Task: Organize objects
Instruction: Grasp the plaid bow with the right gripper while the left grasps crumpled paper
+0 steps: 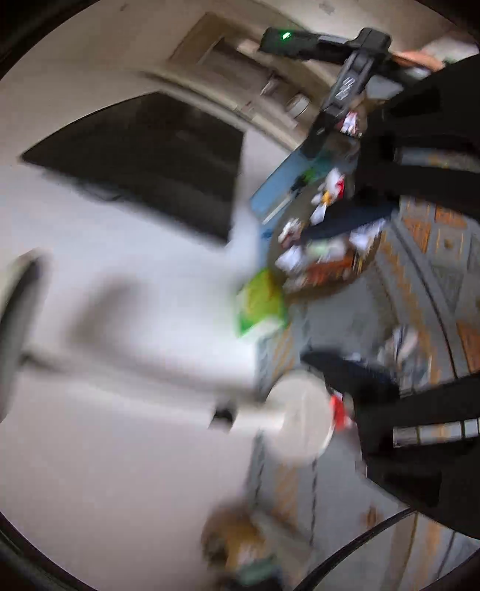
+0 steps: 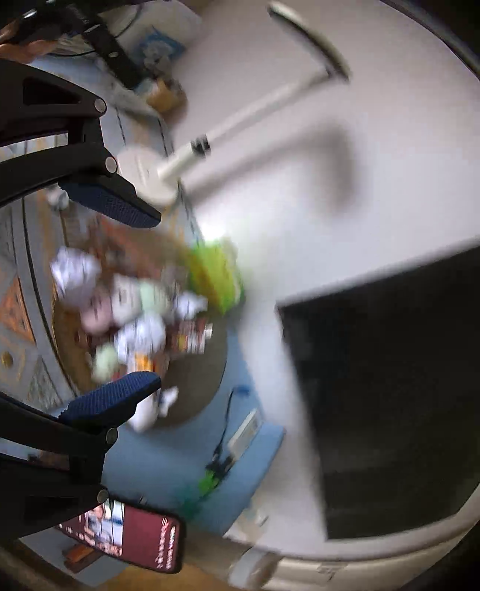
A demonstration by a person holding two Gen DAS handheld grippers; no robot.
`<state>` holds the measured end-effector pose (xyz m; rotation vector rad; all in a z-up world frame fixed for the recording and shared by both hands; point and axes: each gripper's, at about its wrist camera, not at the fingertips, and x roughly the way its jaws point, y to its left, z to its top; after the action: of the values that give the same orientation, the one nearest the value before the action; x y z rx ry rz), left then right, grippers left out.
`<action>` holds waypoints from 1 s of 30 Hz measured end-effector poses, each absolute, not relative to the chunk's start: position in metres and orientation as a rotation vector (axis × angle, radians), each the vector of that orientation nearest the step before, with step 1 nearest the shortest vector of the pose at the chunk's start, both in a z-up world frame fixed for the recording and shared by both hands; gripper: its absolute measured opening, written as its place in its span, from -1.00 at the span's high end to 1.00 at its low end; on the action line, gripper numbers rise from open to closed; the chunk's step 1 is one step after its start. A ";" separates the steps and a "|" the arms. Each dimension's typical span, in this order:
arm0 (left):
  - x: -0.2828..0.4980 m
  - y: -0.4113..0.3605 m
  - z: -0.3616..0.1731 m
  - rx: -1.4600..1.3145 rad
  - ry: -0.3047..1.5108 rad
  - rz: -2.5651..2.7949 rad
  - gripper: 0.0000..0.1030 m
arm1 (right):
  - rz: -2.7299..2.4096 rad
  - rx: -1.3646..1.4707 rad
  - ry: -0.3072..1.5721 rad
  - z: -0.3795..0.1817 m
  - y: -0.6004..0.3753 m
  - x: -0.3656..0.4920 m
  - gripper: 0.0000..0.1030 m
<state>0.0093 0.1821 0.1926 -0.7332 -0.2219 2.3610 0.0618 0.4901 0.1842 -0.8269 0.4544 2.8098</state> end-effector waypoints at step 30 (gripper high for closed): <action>-0.083 0.134 0.014 -1.141 0.046 2.416 0.06 | 2.940 -1.584 0.136 0.022 0.313 -0.048 -0.89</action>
<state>-0.0827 0.1343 0.0144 -1.1410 0.0462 2.4162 -0.0485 0.3130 0.0220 -1.5837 0.1362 2.9402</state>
